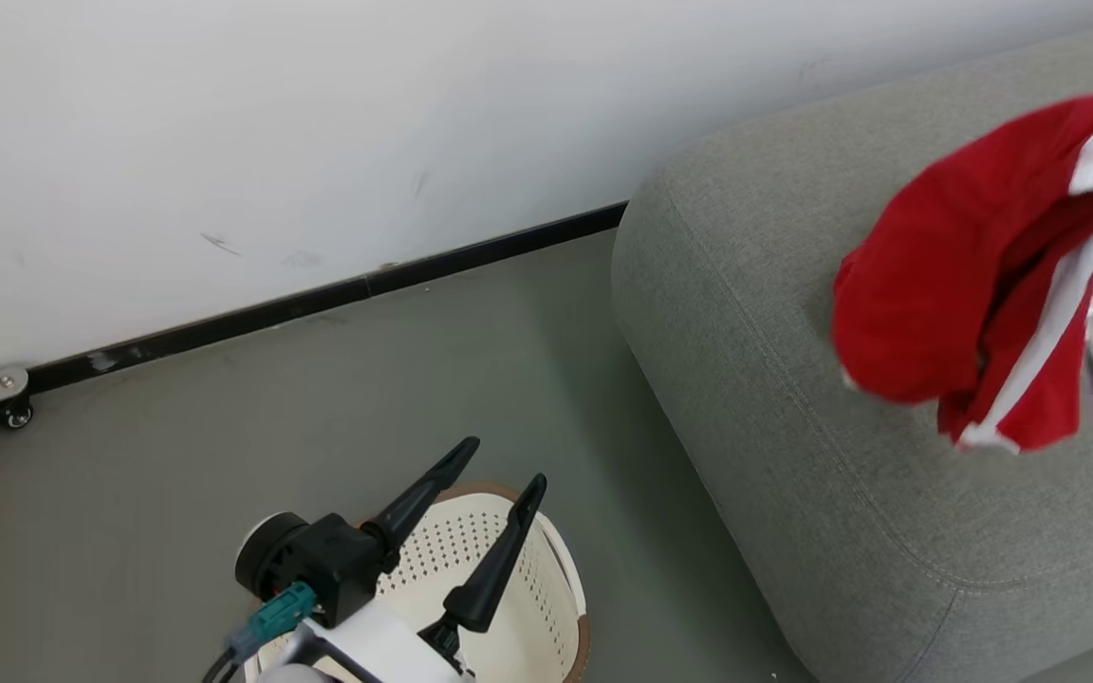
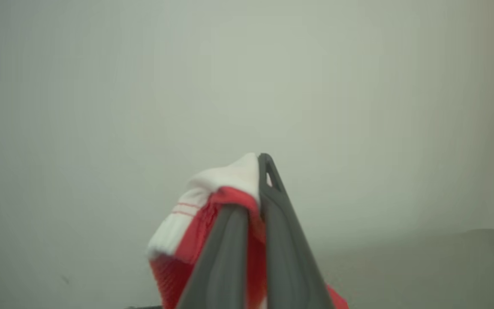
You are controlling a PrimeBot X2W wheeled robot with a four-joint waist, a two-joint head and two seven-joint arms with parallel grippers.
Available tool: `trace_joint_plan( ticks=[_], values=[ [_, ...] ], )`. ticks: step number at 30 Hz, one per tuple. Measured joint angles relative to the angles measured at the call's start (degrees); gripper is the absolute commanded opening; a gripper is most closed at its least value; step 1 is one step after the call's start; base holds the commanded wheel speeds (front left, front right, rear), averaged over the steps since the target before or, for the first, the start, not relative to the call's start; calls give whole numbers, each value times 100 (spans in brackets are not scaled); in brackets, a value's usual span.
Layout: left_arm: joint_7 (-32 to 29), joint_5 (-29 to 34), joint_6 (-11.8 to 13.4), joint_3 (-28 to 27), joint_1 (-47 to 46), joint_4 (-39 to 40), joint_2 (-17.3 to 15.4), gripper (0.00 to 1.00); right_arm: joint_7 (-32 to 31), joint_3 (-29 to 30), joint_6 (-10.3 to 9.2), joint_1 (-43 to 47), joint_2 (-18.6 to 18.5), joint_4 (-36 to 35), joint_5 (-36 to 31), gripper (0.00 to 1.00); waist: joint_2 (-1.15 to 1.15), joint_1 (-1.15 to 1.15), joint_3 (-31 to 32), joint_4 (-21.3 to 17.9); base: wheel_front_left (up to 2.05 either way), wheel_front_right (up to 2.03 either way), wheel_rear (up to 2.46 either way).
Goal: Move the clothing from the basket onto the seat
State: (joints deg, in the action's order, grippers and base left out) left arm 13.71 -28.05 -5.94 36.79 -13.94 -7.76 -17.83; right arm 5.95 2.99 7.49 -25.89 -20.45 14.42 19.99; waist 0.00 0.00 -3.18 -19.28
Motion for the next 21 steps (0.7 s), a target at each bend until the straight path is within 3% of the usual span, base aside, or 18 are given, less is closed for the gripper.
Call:
trace_joint_plan(
  ticks=[13, 21],
  values=[
    [-18, 90, 169, -124, -20, 390, -230, 100, -352, 773, 0, -1629, -795, 669, 30, 0, 0, 0, -451, 93, 0, 0, 0],
    [-140, 208, 190, -123, -181, 662, -331, 100, -416, 1123, 0, -1892, -1125, 1233, -296, 0, 0, 0, -775, 174, 0, 0, 0]
  ],
)
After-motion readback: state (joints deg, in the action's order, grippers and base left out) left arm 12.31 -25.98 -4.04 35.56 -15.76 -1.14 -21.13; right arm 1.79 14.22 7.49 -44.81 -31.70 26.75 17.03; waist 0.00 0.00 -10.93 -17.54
